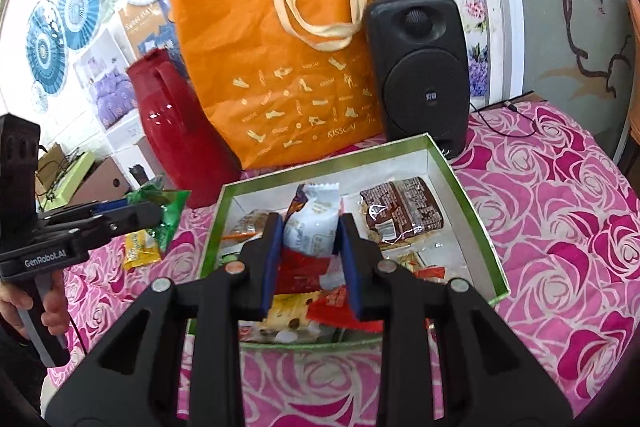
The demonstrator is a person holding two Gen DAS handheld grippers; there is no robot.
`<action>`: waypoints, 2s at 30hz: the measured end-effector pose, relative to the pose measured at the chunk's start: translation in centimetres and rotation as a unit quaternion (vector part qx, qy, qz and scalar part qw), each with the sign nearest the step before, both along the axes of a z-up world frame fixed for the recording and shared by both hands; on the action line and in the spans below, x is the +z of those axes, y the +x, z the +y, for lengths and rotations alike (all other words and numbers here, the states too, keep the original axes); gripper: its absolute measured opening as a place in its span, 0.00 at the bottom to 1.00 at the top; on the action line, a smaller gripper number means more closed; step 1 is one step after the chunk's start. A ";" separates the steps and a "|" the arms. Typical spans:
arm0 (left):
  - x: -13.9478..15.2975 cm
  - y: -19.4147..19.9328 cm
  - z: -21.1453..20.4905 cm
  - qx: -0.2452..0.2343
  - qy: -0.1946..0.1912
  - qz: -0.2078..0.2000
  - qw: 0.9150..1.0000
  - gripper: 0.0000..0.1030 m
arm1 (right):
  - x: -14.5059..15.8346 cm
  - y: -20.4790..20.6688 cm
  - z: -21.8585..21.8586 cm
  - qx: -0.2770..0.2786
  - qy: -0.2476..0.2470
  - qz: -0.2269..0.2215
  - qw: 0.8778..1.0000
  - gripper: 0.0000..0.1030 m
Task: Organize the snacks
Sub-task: 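Lower both candies into the green box and open both grippers, then move both grippers toward the blue candy packet and yellow chip bag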
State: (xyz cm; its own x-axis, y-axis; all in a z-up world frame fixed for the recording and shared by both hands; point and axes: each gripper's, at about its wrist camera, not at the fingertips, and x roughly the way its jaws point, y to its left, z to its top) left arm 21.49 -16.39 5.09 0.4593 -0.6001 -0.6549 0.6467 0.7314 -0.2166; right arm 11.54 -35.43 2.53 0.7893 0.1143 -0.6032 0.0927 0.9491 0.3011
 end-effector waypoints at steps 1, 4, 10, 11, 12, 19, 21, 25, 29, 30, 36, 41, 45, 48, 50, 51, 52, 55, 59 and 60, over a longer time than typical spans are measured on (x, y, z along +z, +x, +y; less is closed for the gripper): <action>-0.5 0.5 -0.7 0.001 0.005 0.004 1.000 0.30 | -0.6 0.7 -0.2 0.001 0.005 0.005 1.000 0.29; -1.7 1.9 -2.4 0.002 0.016 0.013 1.000 0.30 | -1.9 2.4 -0.9 0.002 0.017 0.017 1.000 0.30; -3.2 3.5 -3.3 0.008 0.008 0.018 1.000 0.75 | -3.9 3.8 -1.4 -0.016 -0.017 0.038 0.999 0.70; -3.4 3.5 -3.0 0.024 0.007 0.013 1.000 0.91 | -3.9 3.4 -1.5 -0.019 -0.026 0.030 0.999 0.75; -3.5 3.4 -2.6 0.041 0.004 0.002 0.999 0.93 | -4.0 2.9 -1.4 -0.019 -0.035 0.022 0.999 0.81; -4.4 2.9 -2.0 0.072 0.051 -0.012 0.996 0.95 | -4.9 1.9 -1.8 -0.042 -0.033 0.047 0.997 0.98; -4.0 2.5 -1.5 0.074 0.047 -0.014 0.996 0.95 | -4.7 1.7 -1.7 -0.043 -0.035 0.048 0.997 0.98; -2.9 1.3 -0.5 0.079 0.038 -0.021 0.996 0.95 | -3.5 0.7 -1.1 -0.047 -0.037 0.040 0.997 0.99; -1.4 -0.1 0.6 0.086 0.031 -0.035 0.995 0.95 | -2.5 -0.1 -0.3 -0.044 -0.036 0.035 0.998 0.99; -1.1 -0.4 0.8 0.086 0.031 -0.038 0.995 0.95 | -2.2 -0.3 0.1 -0.043 -0.037 0.032 0.998 0.99; 0.6 -2.8 2.8 0.082 0.019 -0.047 0.995 0.95 | -0.4 -1.9 2.8 -0.022 -0.042 0.017 0.999 0.99; 1.5 -4.7 4.8 0.087 0.014 -0.054 0.995 0.95 | 0.3 -2.9 5.3 -0.002 -0.045 0.012 0.999 0.99; 1.9 -6.4 7.6 0.085 -0.003 -0.041 0.996 0.95 | -0.1 -3.6 7.4 0.015 -0.038 0.016 0.999 0.99; 1.6 -7.8 10.6 0.118 0.011 -0.048 0.992 0.95 | -0.6 -4.2 9.0 0.027 -0.028 0.014 0.999 0.99; 1.1 -8.6 12.9 0.143 0.012 -0.051 0.988 0.95 | -1.0 -4.5 10.4 0.041 -0.018 0.009 0.999 0.99; 0.7 -9.0 14.2 0.155 0.010 -0.047 0.987 0.95 | -1.2 -4.5 11.4 0.054 -0.010 0.003 0.998 0.99; 0.1 -9.2 15.5 0.169 0.007 -0.040 0.985 0.95 | -1.4 -4.5 12.2 0.064 -0.005 -0.002 0.998 0.99; -1.4 -9.9 18.7 0.213 0.009 -0.028 0.977 0.95 | -1.9 -4.4 14.9 0.088 -0.001 -0.012 0.996 0.99; -3.0 -11.9 22.3 0.249 0.004 -0.023 0.968 0.95 | -3.5 -2.9 19.7 0.180 -0.015 0.038 0.983 0.99; -3.4 -12.3 23.2 0.256 -0.001 -0.019 0.966 0.95 | -3.9 -2.6 20.7 0.194 -0.023 0.046 0.980 0.99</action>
